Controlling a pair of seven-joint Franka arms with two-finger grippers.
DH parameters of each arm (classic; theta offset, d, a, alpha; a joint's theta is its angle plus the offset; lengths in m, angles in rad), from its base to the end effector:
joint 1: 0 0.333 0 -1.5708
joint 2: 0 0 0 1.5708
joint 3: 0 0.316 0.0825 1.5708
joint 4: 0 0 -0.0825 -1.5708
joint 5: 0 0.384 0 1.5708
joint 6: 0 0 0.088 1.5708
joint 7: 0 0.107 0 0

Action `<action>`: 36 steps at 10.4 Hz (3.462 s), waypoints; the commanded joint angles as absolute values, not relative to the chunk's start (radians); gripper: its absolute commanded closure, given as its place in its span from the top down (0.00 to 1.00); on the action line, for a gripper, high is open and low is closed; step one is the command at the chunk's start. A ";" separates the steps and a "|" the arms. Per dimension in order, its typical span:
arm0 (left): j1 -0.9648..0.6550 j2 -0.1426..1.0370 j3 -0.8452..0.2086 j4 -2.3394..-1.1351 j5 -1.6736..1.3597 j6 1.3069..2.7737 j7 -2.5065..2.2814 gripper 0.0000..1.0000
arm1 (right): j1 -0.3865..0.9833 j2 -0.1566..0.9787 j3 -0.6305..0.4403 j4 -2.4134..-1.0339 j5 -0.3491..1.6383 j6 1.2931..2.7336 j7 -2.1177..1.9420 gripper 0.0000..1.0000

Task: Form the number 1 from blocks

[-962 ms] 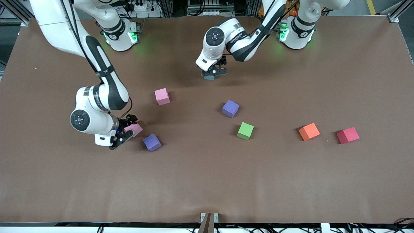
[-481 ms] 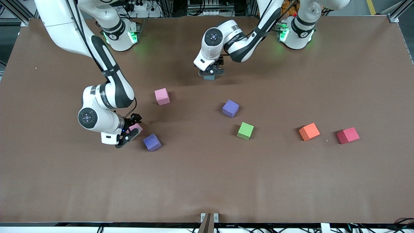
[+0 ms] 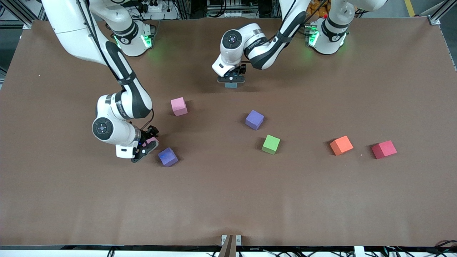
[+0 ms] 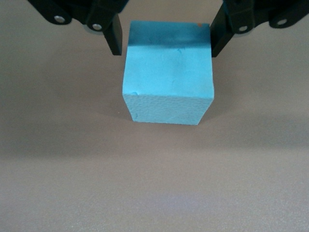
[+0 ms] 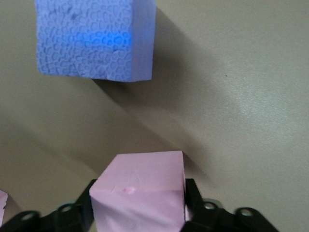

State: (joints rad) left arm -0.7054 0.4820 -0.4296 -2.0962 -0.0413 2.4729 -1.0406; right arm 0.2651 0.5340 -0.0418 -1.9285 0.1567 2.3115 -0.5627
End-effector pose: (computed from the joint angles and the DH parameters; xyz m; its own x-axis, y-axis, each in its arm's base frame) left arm 0.2433 -0.5229 0.2028 0.9744 -0.0283 -0.2229 -0.0184 -0.9987 0.0465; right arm 0.5924 0.1383 0.1974 0.7731 0.6281 -0.0883 0.6136 -0.7759 -0.1468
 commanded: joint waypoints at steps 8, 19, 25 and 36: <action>-0.707 0.485 -0.428 -2.105 0.005 2.491 -1.040 0.03 | 0.287 0.286 -0.077 -2.026 0.184 2.287 -0.211 0.56; -0.680 0.453 -0.494 -2.111 0.005 2.421 -1.132 1.00 | 0.382 0.146 -0.072 -2.145 0.186 2.240 0.141 0.56; -0.445 0.351 -0.466 -1.941 0.005 2.166 -1.079 1.00 | 0.575 0.150 -0.074 -2.145 0.186 2.253 0.355 0.56; -0.462 0.537 -0.232 -1.836 -0.238 2.279 -1.081 1.00 | 0.933 0.297 0.086 -2.229 0.181 2.683 0.949 0.56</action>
State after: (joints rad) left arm -0.4476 0.4949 -0.2517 -1.8581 -0.2177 2.2490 -1.0779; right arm 0.9271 0.2470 0.0906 -2.2391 0.1760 2.6331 0.9247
